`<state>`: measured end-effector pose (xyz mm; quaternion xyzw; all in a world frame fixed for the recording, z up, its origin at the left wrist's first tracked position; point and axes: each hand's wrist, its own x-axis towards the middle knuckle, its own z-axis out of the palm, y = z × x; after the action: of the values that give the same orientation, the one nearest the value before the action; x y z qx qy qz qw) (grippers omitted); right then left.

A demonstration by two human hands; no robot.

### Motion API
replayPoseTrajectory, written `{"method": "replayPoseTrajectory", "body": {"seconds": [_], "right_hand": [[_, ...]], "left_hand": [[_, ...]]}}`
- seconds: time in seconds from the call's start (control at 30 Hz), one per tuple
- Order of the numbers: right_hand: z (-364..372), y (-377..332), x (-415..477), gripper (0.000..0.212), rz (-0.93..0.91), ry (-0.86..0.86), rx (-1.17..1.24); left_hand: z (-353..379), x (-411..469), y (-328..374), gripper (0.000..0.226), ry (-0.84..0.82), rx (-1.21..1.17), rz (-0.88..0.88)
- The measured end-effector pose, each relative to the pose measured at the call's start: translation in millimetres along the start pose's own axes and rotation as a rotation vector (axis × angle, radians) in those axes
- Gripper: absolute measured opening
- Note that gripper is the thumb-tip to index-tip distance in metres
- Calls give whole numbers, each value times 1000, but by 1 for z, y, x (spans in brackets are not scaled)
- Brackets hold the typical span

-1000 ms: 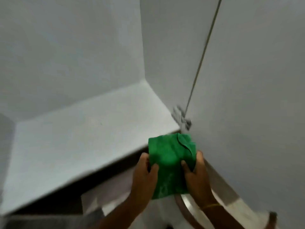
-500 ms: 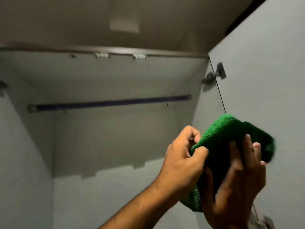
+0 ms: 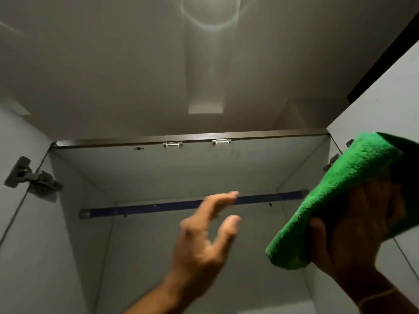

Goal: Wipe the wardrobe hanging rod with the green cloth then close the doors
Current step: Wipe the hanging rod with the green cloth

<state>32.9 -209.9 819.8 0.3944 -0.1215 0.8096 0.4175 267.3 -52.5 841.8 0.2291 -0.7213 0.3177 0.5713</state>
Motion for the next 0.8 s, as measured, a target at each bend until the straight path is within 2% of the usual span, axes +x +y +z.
{"method": "replayPoseTrajectory", "body": {"seconds": [0.1, 0.2, 0.27, 0.37, 0.47, 0.53, 0.63, 0.8], "right_hand": [[40, -8, 32, 77, -69, 54, 53], [78, 16, 12, 77, -117, 43, 60], [109, 30, 8, 77, -162, -4, 78], [157, 58, 2, 79, -154, -215, 42], [197, 91, -12, 83, -124, -553, -37], [217, 107, -24, 92, -82, -699, -24], [229, 112, -28, 107, 27, -629, 7], [235, 100, -32, 106, 22, -601, -43]], "left_hand": [[-51, -10, -72, 49, 143, 433, -51], [-102, -18, -141, 64, 174, 739, -167], [-138, -19, -180, 81, 162, 897, -262], [-179, -20, -230, 108, 121, 1099, -390], [-210, -16, -265, 118, 13, 1212, -362], [-224, -15, -282, 118, -20, 1218, -297], [-229, -18, -298, 111, -84, 1250, -197], [-224, -22, -314, 113, -98, 1255, -149]]}}
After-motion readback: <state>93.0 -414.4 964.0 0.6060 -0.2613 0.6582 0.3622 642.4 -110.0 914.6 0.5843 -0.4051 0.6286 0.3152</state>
